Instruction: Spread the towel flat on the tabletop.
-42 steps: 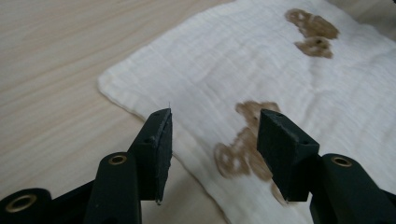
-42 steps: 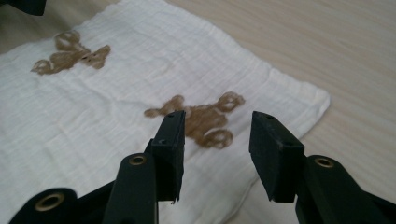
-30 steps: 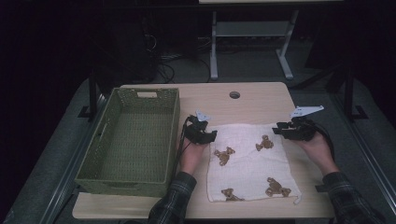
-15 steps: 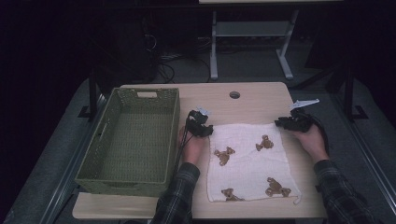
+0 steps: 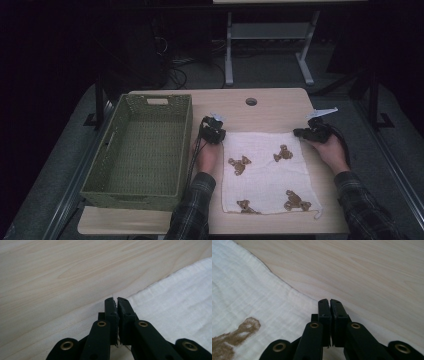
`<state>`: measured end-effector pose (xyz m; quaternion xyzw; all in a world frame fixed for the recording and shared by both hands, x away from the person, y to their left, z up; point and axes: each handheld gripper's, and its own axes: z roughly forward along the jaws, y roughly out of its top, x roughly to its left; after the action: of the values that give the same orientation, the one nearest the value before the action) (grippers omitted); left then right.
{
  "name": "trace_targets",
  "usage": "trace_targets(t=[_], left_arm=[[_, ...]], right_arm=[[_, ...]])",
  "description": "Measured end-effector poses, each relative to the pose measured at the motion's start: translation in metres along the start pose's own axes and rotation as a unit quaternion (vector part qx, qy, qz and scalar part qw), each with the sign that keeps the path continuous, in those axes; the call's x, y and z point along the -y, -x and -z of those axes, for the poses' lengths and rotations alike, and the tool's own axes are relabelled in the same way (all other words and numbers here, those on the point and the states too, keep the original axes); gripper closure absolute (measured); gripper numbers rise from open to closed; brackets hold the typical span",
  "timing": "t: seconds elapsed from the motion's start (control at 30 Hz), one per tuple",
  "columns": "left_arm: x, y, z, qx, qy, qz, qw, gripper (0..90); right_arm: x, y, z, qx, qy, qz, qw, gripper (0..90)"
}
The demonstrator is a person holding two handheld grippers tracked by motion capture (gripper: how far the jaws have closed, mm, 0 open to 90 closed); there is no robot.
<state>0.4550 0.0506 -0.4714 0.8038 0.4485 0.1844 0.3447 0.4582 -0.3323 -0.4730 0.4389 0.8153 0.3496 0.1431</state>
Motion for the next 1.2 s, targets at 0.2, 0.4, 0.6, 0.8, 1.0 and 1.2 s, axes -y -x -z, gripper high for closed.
trace_targets(t=[0.2,0.4,0.6,0.8,1.0,1.2], left_arm=[[-0.008,-0.001,0.011,0.003,0.030,0.012,0.9995,87.2],[-0.024,0.001,0.032,-0.003,0.061,0.001,0.9981,87.2],[-0.024,0.006,0.046,0.000,0.070,-0.001,0.9975,87.2],[-0.014,0.013,0.057,0.017,0.070,0.003,0.9974,87.3],[-0.007,0.016,0.069,0.023,0.073,0.000,0.9971,87.3],[0.002,0.020,0.082,0.034,0.080,0.004,0.9962,87.2]], right_arm=[[-0.005,0.007,0.018,0.005,0.030,-0.012,0.9995,87.5],[-0.011,0.007,0.039,0.010,0.062,-0.007,0.9980,87.5],[-0.012,-0.002,0.055,0.016,0.074,0.006,0.9971,87.5],[0.001,-0.009,0.066,0.003,0.076,0.000,0.9971,87.4],[0.008,-0.019,0.071,0.003,0.082,0.004,0.9966,87.5],[0.022,-0.030,0.073,0.001,0.072,0.001,0.9974,87.4]])
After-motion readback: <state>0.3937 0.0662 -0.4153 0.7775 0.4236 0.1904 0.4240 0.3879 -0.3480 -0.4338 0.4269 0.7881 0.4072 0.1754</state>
